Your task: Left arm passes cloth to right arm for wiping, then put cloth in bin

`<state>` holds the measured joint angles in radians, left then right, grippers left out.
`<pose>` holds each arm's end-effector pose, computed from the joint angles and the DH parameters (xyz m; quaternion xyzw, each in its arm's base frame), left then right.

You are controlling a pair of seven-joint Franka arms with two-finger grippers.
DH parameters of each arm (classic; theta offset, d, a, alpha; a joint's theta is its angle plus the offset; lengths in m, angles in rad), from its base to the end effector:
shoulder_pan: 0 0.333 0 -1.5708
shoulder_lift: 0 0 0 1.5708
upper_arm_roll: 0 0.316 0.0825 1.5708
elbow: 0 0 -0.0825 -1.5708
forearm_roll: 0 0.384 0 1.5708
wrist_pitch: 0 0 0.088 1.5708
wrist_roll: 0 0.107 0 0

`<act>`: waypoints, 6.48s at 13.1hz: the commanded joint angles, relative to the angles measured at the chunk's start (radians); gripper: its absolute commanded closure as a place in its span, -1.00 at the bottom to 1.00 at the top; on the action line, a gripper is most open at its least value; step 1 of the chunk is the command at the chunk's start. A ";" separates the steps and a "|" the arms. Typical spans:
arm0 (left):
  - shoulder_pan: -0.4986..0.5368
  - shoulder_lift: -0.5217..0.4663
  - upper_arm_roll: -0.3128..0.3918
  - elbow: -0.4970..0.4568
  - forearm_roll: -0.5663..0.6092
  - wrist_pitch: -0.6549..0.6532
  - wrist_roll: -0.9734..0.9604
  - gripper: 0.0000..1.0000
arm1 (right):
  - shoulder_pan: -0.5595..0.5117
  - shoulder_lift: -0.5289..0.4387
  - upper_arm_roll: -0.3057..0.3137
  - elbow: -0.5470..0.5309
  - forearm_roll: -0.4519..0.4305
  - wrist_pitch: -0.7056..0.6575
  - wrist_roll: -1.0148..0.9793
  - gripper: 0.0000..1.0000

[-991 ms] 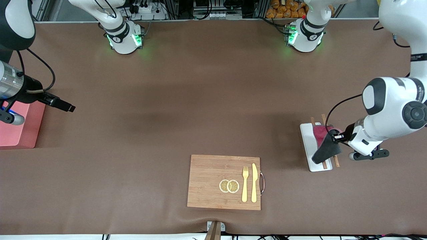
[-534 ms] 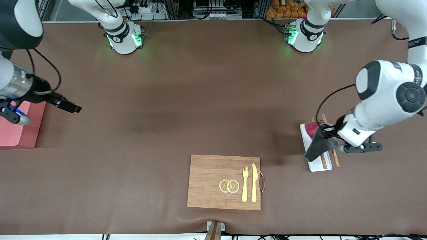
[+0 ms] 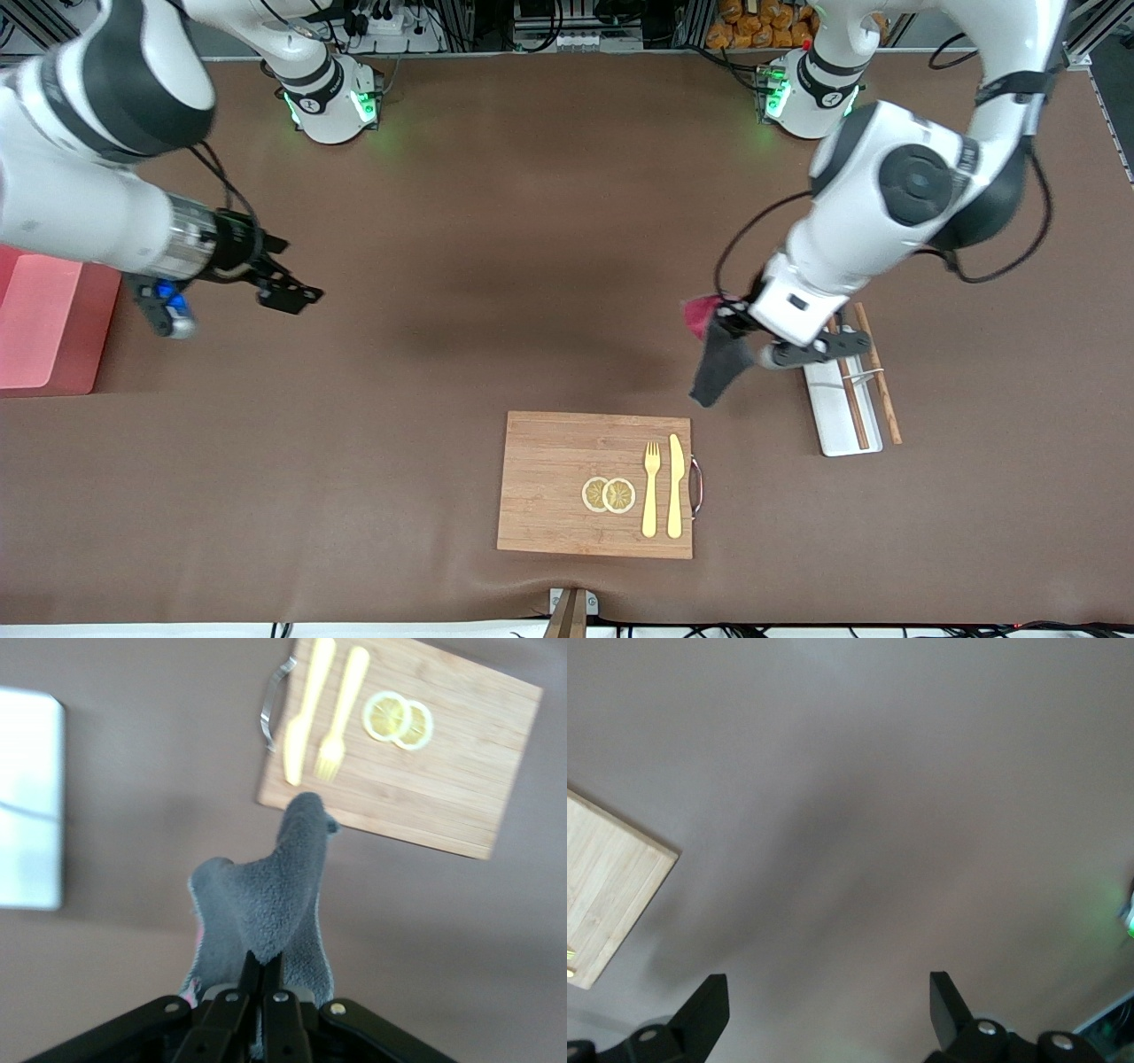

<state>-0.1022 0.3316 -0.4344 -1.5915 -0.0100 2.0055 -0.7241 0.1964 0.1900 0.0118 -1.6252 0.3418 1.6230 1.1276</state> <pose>0.5854 -0.3109 0.4684 0.9898 0.1093 0.0025 0.0917 0.5807 0.1572 0.4988 -0.8677 0.4576 0.1791 0.0744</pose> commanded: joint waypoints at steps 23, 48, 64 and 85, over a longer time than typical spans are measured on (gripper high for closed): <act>-0.409 0.359 0.005 0.304 -0.008 0.598 -1.017 1.00 | 0.183 0.258 -0.012 0.010 0.461 0.362 0.264 1.00; 0.257 -0.055 0.008 0.223 0.056 -0.363 0.139 -1.00 | -0.069 0.241 -0.016 -0.421 -0.072 0.808 -0.423 1.00; 0.156 -0.284 0.307 0.099 0.004 -0.467 0.572 -1.00 | -0.437 0.315 -0.026 -0.292 -0.308 0.738 -1.015 1.00; 0.107 -0.333 0.379 0.025 0.002 -0.459 0.574 -1.00 | -0.190 0.106 -0.075 -0.178 -0.050 0.360 -0.631 1.00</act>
<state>0.0036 0.0270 -0.0559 -1.5489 0.0070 1.5373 -0.1721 0.1222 0.3244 -0.0673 -1.8656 0.3063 2.1083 0.6574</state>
